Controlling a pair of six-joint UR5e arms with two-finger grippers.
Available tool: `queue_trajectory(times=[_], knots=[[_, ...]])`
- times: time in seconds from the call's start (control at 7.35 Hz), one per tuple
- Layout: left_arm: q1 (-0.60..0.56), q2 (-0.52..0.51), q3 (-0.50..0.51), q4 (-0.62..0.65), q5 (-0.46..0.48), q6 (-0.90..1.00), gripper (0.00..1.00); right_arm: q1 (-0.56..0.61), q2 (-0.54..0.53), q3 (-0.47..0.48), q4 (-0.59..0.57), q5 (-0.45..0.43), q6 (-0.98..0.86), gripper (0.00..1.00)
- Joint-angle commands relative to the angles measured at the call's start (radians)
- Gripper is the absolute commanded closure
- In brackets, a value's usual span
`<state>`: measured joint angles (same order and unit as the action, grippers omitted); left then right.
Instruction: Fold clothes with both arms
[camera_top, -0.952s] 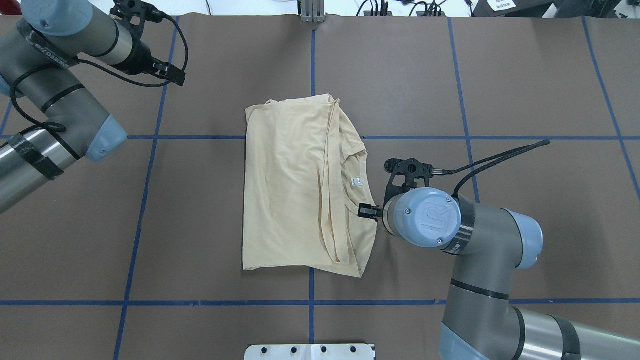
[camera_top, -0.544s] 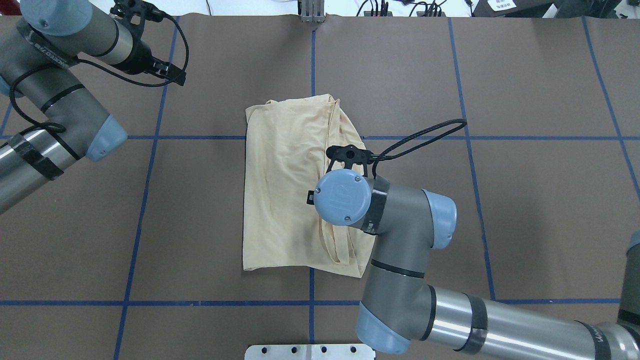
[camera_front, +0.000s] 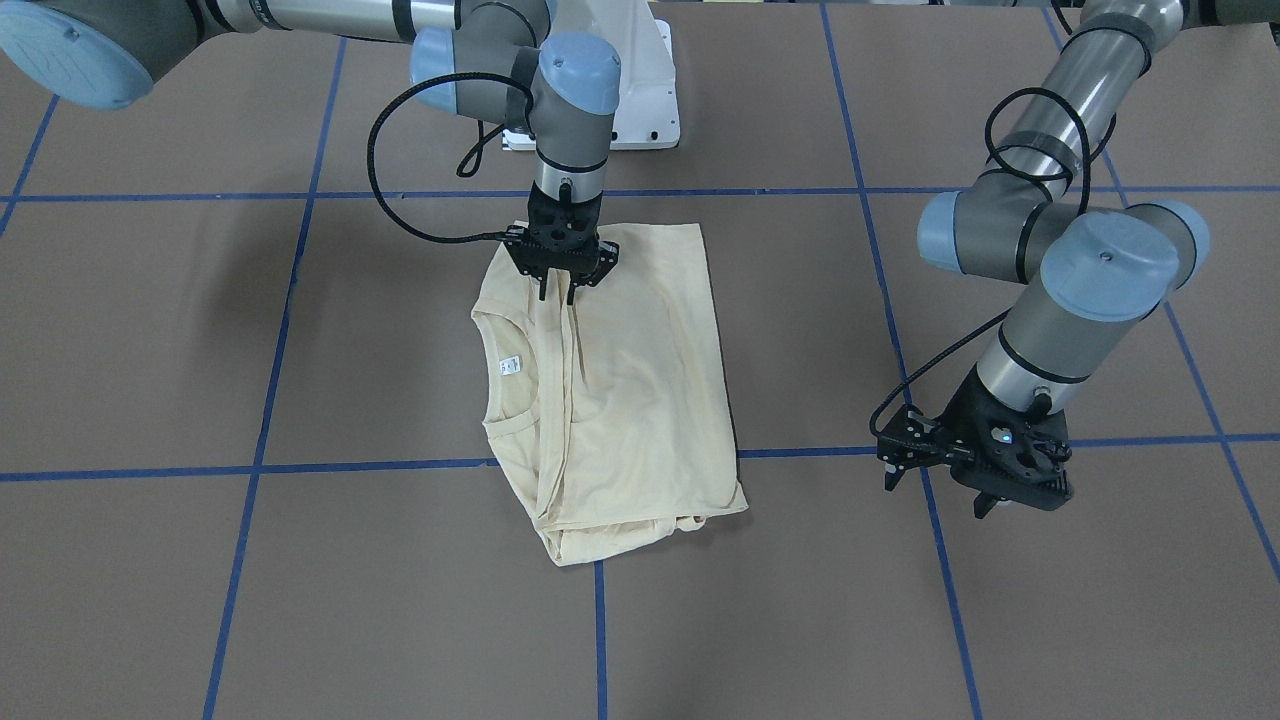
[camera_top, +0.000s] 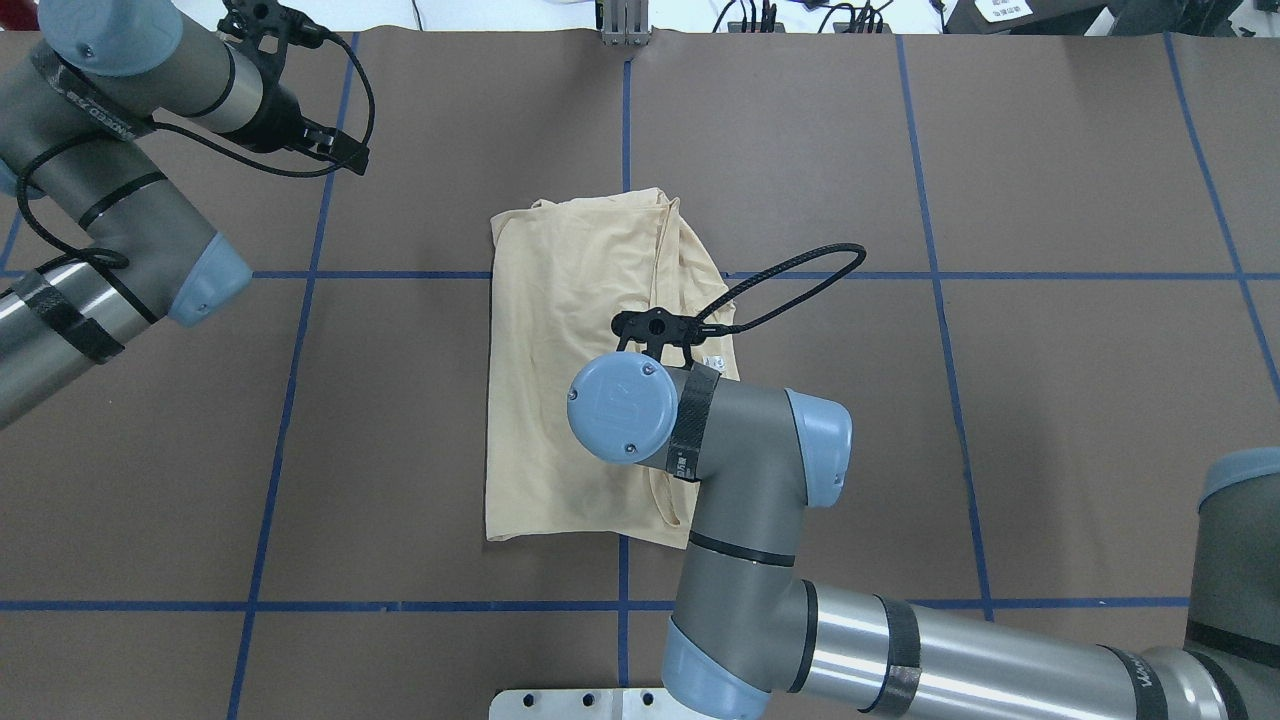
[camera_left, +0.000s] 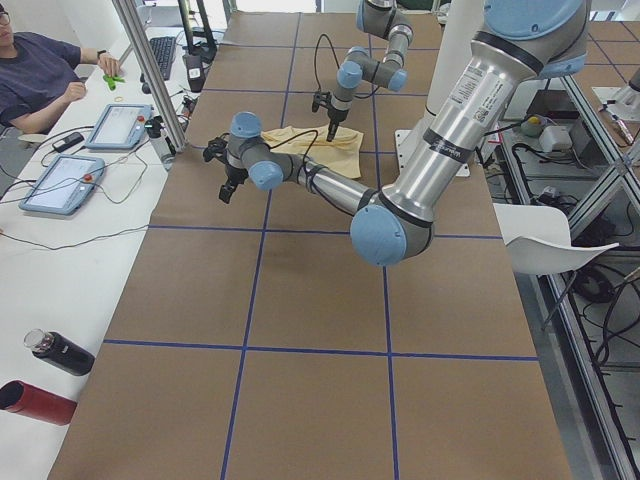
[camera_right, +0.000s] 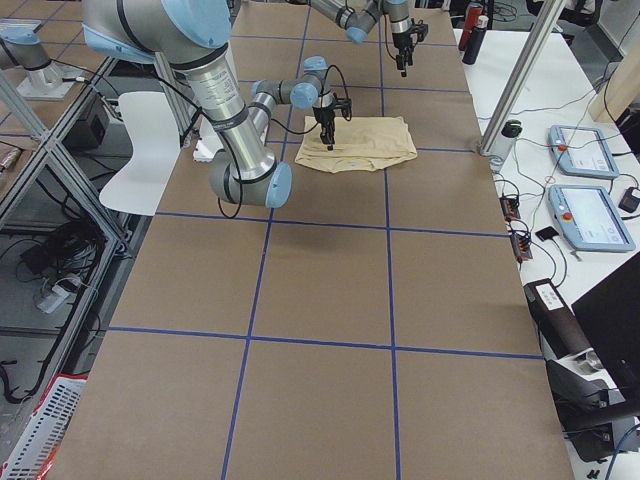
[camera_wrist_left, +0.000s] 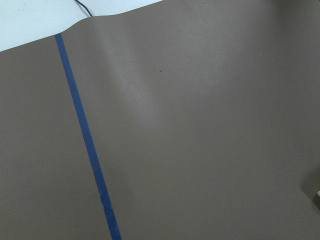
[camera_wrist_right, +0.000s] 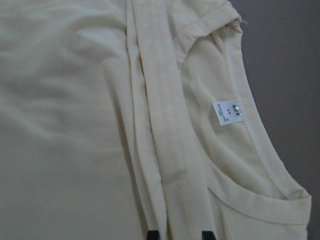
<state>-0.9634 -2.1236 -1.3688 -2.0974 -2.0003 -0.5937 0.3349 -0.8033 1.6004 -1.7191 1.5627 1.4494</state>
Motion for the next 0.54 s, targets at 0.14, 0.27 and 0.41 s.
queue_trajectory(times=[0.14,0.27,0.41], knots=[[0.000,0.010,-0.006,-0.006,0.000,0.000,0.00,-0.022,0.022,-0.017,-0.011,-0.001,-0.030,0.67],[0.000,0.010,-0.006,-0.006,0.000,0.000,0.00,-0.025,0.018,-0.019,-0.011,-0.004,-0.032,0.67],[0.000,0.010,-0.004,-0.006,0.000,0.000,0.00,-0.027,0.018,-0.028,-0.011,-0.004,-0.034,0.67]])
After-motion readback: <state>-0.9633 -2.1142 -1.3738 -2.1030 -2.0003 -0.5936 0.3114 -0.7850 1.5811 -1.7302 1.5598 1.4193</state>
